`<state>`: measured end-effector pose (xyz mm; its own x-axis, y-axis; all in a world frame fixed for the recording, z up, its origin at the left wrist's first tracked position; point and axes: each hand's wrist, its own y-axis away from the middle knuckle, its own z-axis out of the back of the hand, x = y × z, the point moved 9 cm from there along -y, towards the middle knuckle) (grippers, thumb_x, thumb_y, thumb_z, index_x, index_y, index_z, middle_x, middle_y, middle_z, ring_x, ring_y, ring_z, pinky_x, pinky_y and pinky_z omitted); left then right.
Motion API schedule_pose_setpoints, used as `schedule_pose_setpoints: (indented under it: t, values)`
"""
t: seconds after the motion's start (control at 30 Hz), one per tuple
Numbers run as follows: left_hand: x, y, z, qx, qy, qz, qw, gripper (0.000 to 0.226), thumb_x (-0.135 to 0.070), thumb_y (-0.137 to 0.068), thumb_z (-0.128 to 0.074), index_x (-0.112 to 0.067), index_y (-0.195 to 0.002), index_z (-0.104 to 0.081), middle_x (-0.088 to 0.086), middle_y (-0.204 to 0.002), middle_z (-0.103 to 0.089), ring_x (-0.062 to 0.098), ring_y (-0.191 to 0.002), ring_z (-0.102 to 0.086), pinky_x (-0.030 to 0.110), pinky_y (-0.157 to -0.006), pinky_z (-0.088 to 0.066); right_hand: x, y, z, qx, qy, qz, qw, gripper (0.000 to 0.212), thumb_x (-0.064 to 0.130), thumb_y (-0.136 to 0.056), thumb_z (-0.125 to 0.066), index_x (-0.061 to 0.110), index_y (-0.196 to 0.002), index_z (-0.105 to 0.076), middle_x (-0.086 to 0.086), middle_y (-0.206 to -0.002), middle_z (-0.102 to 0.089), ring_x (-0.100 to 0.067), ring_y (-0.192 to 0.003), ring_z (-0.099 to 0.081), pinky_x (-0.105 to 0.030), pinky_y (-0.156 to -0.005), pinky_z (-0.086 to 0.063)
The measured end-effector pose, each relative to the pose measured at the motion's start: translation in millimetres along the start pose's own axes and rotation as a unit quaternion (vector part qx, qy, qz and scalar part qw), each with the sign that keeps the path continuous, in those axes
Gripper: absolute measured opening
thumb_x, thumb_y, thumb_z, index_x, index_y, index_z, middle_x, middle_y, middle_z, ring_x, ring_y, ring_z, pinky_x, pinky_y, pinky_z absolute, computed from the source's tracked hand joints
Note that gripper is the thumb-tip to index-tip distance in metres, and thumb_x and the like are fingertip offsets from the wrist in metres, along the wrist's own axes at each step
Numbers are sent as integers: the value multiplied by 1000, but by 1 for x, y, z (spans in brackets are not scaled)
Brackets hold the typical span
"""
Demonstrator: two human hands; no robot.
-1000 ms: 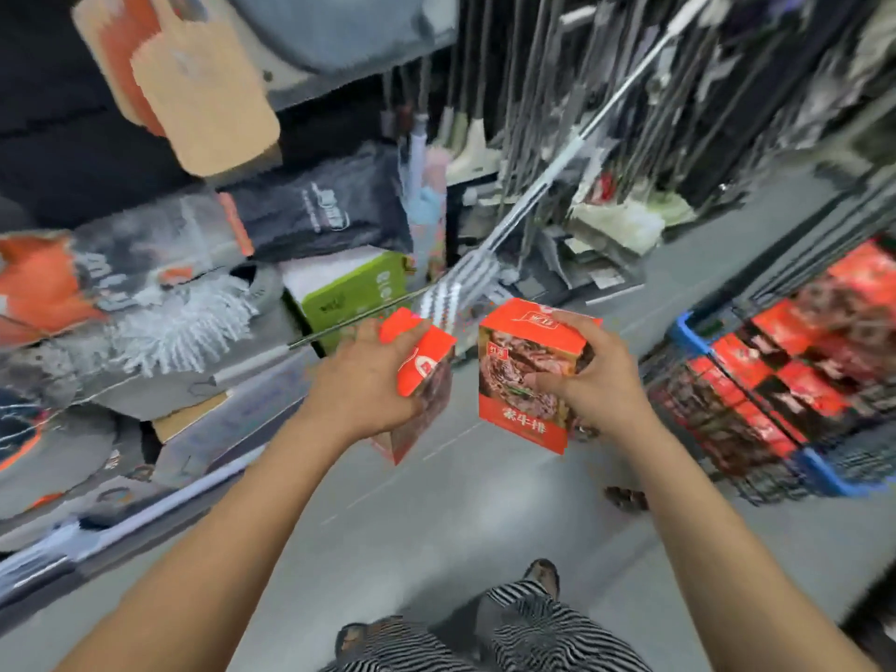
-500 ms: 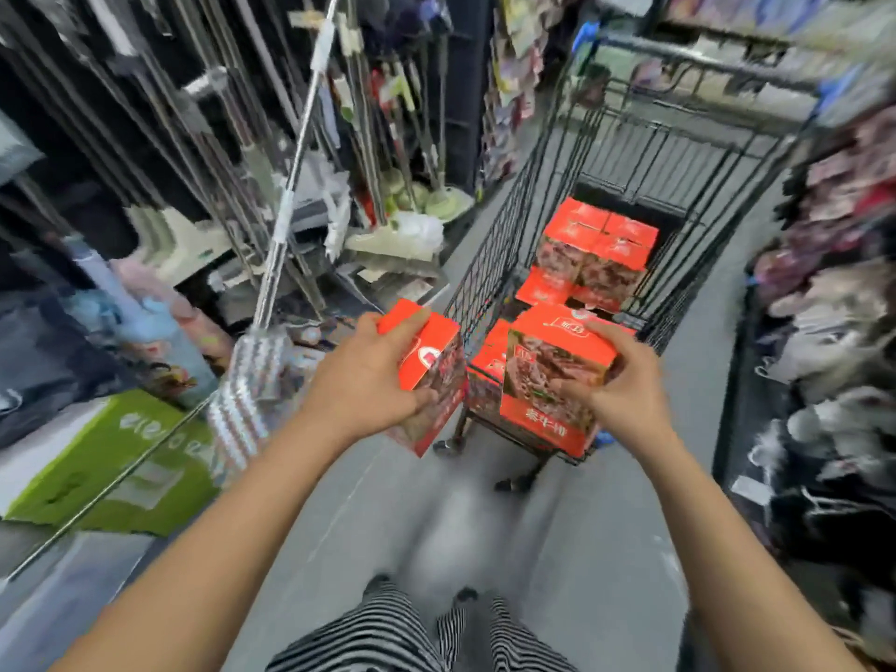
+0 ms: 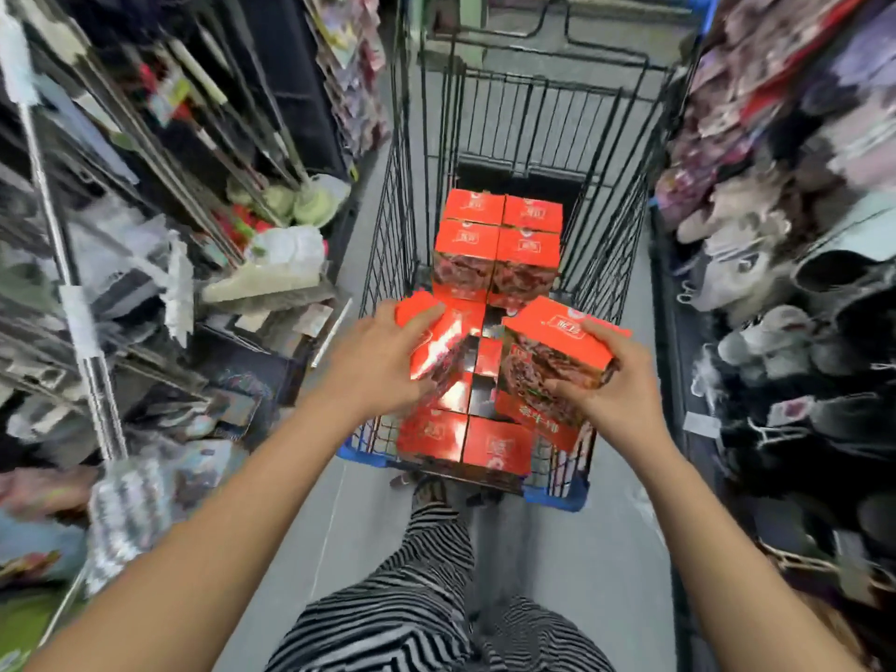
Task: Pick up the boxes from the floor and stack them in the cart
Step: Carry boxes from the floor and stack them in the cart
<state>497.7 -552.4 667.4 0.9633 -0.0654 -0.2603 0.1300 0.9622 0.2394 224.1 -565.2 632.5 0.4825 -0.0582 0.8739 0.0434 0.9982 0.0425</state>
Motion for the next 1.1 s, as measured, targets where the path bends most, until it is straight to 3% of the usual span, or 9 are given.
schedule_pose_setpoints:
  t: [0.17,0.3,0.57,0.67,0.73,0.87,0.93,1.03,1.1]
  values:
    - [-1,-82,-24,48,-57,-101,992,89,-76,-68,-24,-38,-148,-26,19,-140,-36,39,-120,-43,48,-99,-41,-20,-42,-10,-22,12,-32,999,77,12,-58,-92,30,-125,-57,-14,-126,-48,-17,-109,-57,-31,-101,-48]
    - [-6,-136,-52,84,-114,-195,970,73,-69,-85,-46,-48,-147,-13,16,-151,-26,36,-132,-31,53,-107,-30,-36,-64,-13,-33,25,-51,998,74,9,-61,-90,24,-127,-58,-12,-126,-45,-18,-114,-53,-24,-97,-49]
    - [-10,-207,-93,134,-170,-242,946,84,-34,-87,-65,-46,-149,-10,13,-160,-7,37,-145,-9,51,-116,-4,-66,-107,-29,10,11,-80,997,79,10,-60,-90,31,-128,-56,0,-124,-35,-14,-119,-43,-40,-104,-46]
    - [-15,-215,-97,113,-202,-259,938,85,-30,-80,-71,-38,-150,-22,21,-155,-22,39,-142,-19,49,-116,-5,-77,-118,-33,42,47,-90,994,80,14,-62,-90,27,-133,-53,-4,-131,-36,-14,-122,-40,-19,-106,-39]
    - [-10,-219,-100,90,-194,-243,946,87,-25,-78,-75,-32,-150,-27,21,-154,-27,42,-142,-22,51,-114,-6,-84,-123,-36,63,74,-91,991,81,18,-63,-89,26,-134,-51,-8,-135,-38,-12,-123,-37,-5,-100,-29]
    - [10,-217,-118,112,-174,-192,959,91,-33,-92,-56,-47,-143,17,6,-159,17,37,-146,11,56,-116,0,-90,-134,-47,114,105,-67,986,78,20,-68,-87,25,-136,-48,-9,-141,-36,-17,-128,-37,-21,-107,-33]
    - [15,-218,-121,108,-166,-188,962,93,-34,-94,-54,-49,-141,24,2,-156,26,34,-145,17,57,-115,2,-90,-141,-57,155,121,-39,980,76,19,-73,-84,22,-138,-44,-11,-148,-28,-16,-133,-33,-24,-112,-33]
    - [26,-224,-116,89,-116,-120,982,99,-47,-88,-61,-46,-145,19,3,-156,27,35,-144,18,59,-111,4,-91,-151,-71,195,132,-2,972,77,19,-78,-79,33,-142,-38,-12,-160,-1,-10,-138,-17,-3,-105,-16]
    - [39,-228,-114,96,-61,-42,993,112,-54,-81,-67,-42,-143,26,7,-155,32,39,-144,16,58,-114,0,-96,-159,-79,194,137,16,971,80,17,-79,-78,45,-140,-34,-11,-161,8,-17,-144,-13,-12,-110,-15]
